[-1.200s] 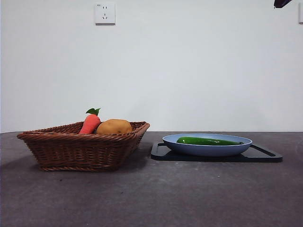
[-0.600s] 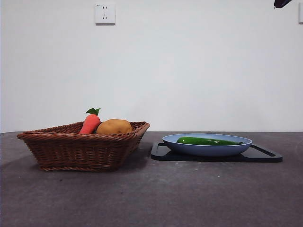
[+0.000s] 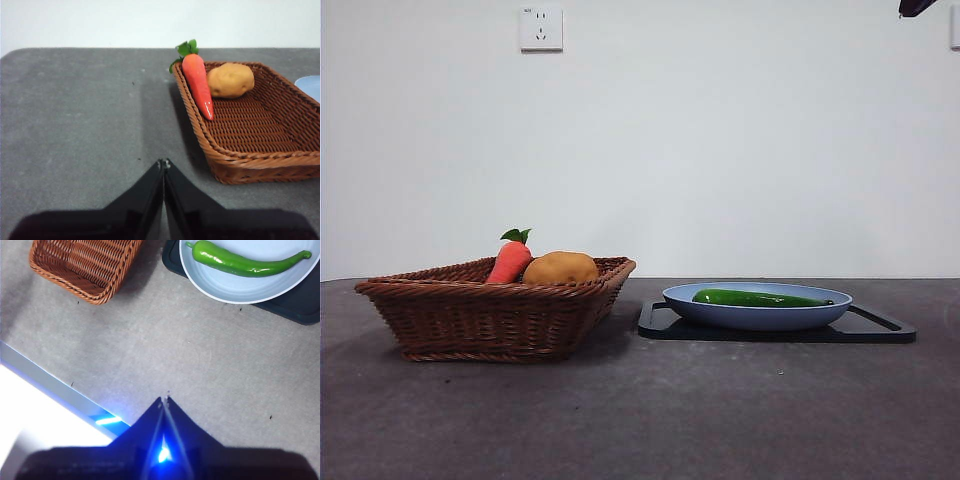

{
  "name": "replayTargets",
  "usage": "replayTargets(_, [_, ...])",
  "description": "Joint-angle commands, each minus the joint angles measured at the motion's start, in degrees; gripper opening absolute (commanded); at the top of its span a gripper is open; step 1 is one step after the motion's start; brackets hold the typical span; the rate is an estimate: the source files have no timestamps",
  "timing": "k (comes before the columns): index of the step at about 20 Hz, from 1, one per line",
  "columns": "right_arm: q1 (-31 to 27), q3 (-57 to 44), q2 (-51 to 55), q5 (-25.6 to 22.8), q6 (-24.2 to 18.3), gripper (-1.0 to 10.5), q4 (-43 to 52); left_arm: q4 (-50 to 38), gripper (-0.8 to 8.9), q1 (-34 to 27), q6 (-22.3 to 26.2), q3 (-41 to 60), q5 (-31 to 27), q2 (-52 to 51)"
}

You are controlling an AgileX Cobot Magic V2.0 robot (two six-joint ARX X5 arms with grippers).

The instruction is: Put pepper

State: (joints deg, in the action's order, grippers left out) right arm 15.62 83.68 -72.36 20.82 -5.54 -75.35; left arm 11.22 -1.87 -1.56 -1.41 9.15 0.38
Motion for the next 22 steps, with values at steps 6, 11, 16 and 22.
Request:
replayTargets(6, [0.02, 1.14, -0.74, 0.02, 0.33, 0.1, 0.31, 0.42, 0.08, -0.24, -0.35, 0.26, 0.02, -0.17])
replayTargets(11, [0.02, 1.14, -0.74, 0.02, 0.33, 0.1, 0.31, 0.42, 0.08, -0.24, -0.35, 0.26, 0.04, -0.17])
replayTargets(16, [-1.14, 1.14, -0.61, -0.59, -1.51, 0.1, 0.02, 0.42, 0.08, -0.24, -0.35, 0.26, 0.02, -0.17])
replayTargets(22, [-7.32, -3.98, 8.68, -1.27, 0.04, 0.1, 20.20, 0.39, 0.08, -0.24, -0.35, 0.26, 0.07, -0.17])
